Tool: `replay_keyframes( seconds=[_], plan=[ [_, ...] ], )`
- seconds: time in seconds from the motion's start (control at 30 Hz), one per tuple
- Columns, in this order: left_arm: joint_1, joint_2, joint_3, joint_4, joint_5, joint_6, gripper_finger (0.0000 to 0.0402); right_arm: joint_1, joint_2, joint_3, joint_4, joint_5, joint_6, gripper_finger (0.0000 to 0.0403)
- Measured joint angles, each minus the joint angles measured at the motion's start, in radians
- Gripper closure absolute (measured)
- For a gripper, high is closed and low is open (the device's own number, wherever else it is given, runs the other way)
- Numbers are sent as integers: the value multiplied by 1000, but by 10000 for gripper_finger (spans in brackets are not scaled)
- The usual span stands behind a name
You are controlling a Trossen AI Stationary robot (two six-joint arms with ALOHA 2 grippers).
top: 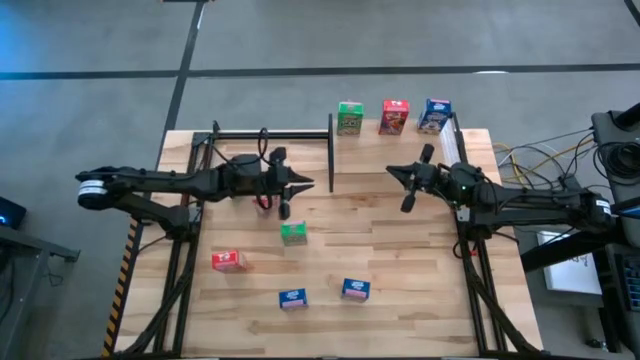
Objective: Stack cereal on shelf
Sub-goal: Adjust the green cereal box on the shelf
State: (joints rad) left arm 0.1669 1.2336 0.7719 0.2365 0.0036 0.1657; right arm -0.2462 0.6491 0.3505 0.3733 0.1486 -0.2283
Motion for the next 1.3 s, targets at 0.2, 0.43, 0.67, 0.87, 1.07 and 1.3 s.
replay_keyframes(
  seconds=[0.2,0.43,0.67,0.87,1.07,1.3],
  plan=[
    [13,100,1,248,-3,55,364,0,-35,-13,-3,0,0,394],
    [70,211,2,504,-4,58,364,0,-47,-14,-2,0,0,394],
    [129,323,133,455,7,49,364,0,-49,-14,0,0,-9,394],
    [178,439,261,388,8,60,364,0,-58,-14,-1,0,-12,394],
    [213,546,331,390,8,26,364,-1,-59,-14,-1,1,-17,394],
    [223,643,430,371,-19,-25,364,-1,-59,-14,-1,9,-19,394]
  ],
)
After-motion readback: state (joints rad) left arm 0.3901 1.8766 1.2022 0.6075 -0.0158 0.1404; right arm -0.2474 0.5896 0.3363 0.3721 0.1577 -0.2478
